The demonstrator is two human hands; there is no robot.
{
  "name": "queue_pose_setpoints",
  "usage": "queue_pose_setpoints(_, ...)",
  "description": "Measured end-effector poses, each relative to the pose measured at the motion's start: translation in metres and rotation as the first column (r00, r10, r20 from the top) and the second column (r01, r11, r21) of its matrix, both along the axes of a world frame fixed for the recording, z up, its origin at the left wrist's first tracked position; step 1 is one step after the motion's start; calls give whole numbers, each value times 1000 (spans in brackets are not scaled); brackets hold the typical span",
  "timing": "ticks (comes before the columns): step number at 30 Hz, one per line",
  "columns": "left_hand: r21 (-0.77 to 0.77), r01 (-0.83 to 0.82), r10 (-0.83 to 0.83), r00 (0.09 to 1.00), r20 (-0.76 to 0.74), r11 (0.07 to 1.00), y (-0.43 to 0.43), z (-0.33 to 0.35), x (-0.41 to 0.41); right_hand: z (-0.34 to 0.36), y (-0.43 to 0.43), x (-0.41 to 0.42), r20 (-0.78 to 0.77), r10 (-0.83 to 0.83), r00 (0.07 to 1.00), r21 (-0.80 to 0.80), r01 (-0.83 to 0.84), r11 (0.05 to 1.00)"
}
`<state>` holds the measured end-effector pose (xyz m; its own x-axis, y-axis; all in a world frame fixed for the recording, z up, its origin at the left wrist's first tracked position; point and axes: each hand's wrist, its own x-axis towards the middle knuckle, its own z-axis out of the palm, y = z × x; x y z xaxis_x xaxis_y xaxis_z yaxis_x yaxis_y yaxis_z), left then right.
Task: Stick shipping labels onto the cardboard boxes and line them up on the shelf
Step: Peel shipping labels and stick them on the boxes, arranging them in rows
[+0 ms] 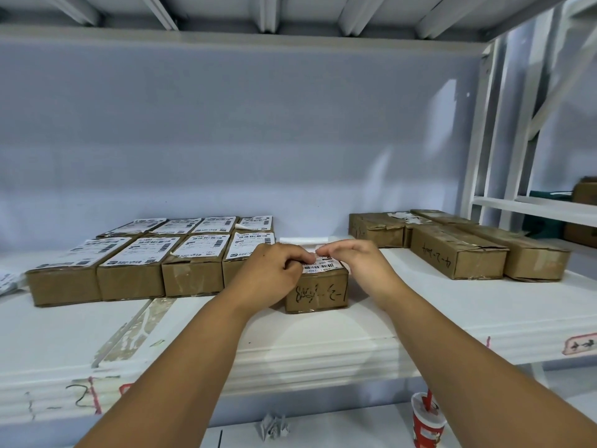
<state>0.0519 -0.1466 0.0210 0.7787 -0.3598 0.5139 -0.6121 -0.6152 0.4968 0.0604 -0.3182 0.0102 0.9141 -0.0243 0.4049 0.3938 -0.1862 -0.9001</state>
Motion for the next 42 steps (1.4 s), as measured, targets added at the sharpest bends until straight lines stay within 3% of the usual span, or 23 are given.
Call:
queue_pose_setpoints(6, -43, 56, -59, 996, -67, 997, -1, 0, -5, 0, 0, 2, -69, 47, 996, 123, -38, 992)
queue_pose_setpoints(14, -54, 57, -61, 994, -95, 997, -3, 1, -4, 0, -2, 7, -175, 57, 983, 138, -33, 990)
queue_pose_setpoints(20, -85, 82, -94, 984, -149, 993, -4, 0, 0, -1, -1, 11, -174, 5, 985, 26, 0, 1000)
queue_pose_setpoints(25, -131, 136, -171, 938, -303, 982, 3, 20, 7, -2, 0, 11, -199, 27, 980, -13, -30, 999)
queue_pose_setpoints(28, -32, 81, -87, 952, -293, 996, -4, 31, 11, -1, 0, 10, -211, 28, 977, 14, -26, 1000)
queue_pose_setpoints(30, 134, 31, 4, 967, -256, 990, -11, 33, 14, -1, 0, 8, -258, 77, 963, 112, -50, 992)
queue_pose_setpoints(33, 456, 7, 99, 973, -209, 890, -21, 38, 14, 0, 0, 6, -286, 124, 950, 180, -74, 981)
queue_pose_setpoints(35, 570, 8, 136, 968, -210, 822, -25, 42, 16, 0, 0, 7, -263, 120, 957, 187, -71, 980)
queue_pose_setpoints(39, 584, 134, 141, 906, -400, 801, -19, 47, 24, 1, 1, 6, -241, 125, 962, 226, -69, 972)
queue_pose_setpoints(42, 626, 189, 136, 891, -434, 757, -9, 51, 26, 4, 1, 3, -249, 149, 957, 279, -76, 957)
